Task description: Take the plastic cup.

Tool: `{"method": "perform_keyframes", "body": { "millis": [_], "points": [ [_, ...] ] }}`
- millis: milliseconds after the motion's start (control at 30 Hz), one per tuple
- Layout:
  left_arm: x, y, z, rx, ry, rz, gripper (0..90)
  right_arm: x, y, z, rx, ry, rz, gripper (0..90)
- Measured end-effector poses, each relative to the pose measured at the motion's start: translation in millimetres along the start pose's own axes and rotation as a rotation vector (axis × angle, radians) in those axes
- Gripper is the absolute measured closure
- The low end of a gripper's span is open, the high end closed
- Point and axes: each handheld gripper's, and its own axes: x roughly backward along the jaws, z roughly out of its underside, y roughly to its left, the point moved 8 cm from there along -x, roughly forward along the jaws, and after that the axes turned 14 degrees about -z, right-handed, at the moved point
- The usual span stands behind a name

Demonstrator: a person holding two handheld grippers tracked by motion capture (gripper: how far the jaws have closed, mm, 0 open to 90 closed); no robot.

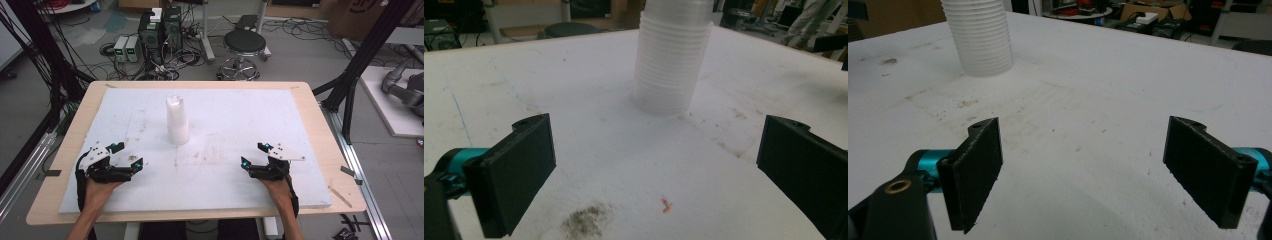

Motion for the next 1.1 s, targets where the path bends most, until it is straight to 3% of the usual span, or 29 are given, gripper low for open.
{"method": "perform_keyframes", "body": {
  "millis": [67,167,233,300,467,533,1100],
  "points": [
    [0.6,0.6,-5.4,0.001,-0.006,0.007,2.1,-0.2,0.2,0.0,0.001,0.001,-0.001,15.9],
    [3.7,1.9,-32.0,-0.009,-0.022,0.029,2.1,-0.1,0.1,0.1,0.0,0.002,-0.004,15.9],
    [4.0,1.8,-39.7,-0.009,-0.026,0.037,2.1,-0.1,-0.1,0.1,0.0,0.002,-0.007,15.9],
    [3.5,2.0,-60.6,-0.04,-0.024,0.049,2.2,0.0,-1.0,0.1,-0.007,0.001,-0.007,16.0],
    [-1.2,-1.0,-84.1,-0.062,-0.012,0.069,2.1,-0.2,-1.0,0.1,-0.006,0.002,-0.009,15.9],
    [-6.4,-4.6,-99.6,-0.089,-0.004,0.083,2.2,-0.2,-0.7,0.2,-0.009,0.002,-0.009,16.0],
    [-46.9,-21.2,-161.0,-0.157,0.042,0.136,2.2,-0.6,-0.7,0.3,-0.011,0.007,-0.014,15.9]
  ]
}}
